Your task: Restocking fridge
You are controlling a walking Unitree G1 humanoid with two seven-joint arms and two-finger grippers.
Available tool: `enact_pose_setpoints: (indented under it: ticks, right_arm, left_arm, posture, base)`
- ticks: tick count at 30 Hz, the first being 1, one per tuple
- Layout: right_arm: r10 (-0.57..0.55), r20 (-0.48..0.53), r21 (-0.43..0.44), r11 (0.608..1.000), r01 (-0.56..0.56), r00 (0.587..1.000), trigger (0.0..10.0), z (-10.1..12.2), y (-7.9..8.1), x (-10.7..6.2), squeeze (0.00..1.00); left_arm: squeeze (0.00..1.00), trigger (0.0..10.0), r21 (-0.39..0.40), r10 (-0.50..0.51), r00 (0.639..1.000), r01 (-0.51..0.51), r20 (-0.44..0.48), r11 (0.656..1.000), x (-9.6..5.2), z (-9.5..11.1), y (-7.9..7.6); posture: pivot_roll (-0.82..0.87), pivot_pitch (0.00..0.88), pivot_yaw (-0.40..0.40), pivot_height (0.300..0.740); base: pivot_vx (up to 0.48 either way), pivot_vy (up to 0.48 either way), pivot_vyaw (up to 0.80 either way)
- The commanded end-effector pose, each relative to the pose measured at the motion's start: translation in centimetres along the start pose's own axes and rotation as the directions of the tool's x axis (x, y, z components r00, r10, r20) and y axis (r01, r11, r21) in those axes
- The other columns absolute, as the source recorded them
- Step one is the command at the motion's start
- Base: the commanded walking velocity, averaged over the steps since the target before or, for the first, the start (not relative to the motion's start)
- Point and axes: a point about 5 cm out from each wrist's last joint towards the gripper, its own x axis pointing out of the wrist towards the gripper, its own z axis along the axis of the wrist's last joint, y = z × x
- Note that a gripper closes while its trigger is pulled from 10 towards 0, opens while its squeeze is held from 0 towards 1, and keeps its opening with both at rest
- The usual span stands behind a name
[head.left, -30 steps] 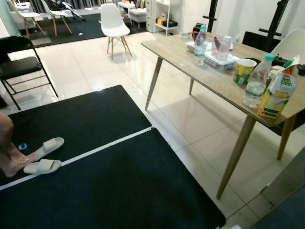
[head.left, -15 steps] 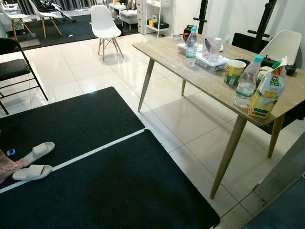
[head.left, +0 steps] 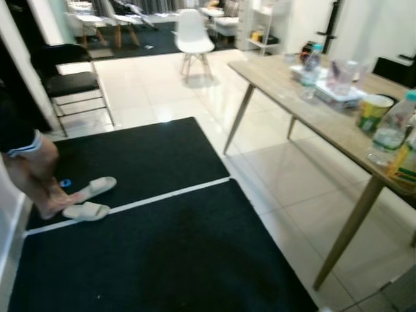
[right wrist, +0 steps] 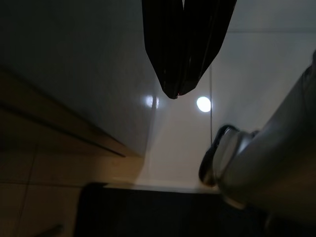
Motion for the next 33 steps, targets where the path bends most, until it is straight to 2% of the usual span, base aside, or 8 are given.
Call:
enact_pose_setpoints:
  ticks: [1,18,24,33]
  right_arm:
    - [0.008,0.002,0.001,1.0,-0.008,1.0,10.0,0.09,0.42,0.12,0.0]
    - [0.002,0.0,0.009,1.0,-0.002,1.0,10.0,-0.47,0.51,0.06,0.0]
    - [0.004,0.007,0.008,1.0,-0.004,1.0,10.0,-0.11,0.67,0.15,0.0]
    - [0.012,0.016,0.008,1.0,-0.012,1.0,10.0,0.26,0.91,0.25,0.0]
  left_arm:
    - [0.0,10.0,0.016,-0.008,1.0,0.008,0.009,1.0,0.07,0.37,-0.14]
    - [0.0,10.0,0.026,-0.008,1.0,0.008,0.006,1.0,0.05,0.3,-0.06]
    - [0.0,10.0,-0.006,0.0,1.0,0.0,0.006,1.0,0.03,0.26,0.1]
    - [0.0,10.0,-0.001,-0.008,1.0,0.008,0.009,1.0,0.06,0.39,0.0]
  posture:
    - [-0.09,0.0,-0.028,0.74]
    - [-0.09,0.0,-0.028,0.74]
    - [-0.09,0.0,-0.028,0.74]
    - [-0.08,0.0,-0.028,0.74]
  base:
    - [0.0,0.0,0.61]
    - [0.0,0.0,0.03]
    - [0.306,0.0,0.0]
    - [0.37,0.0,0.0]
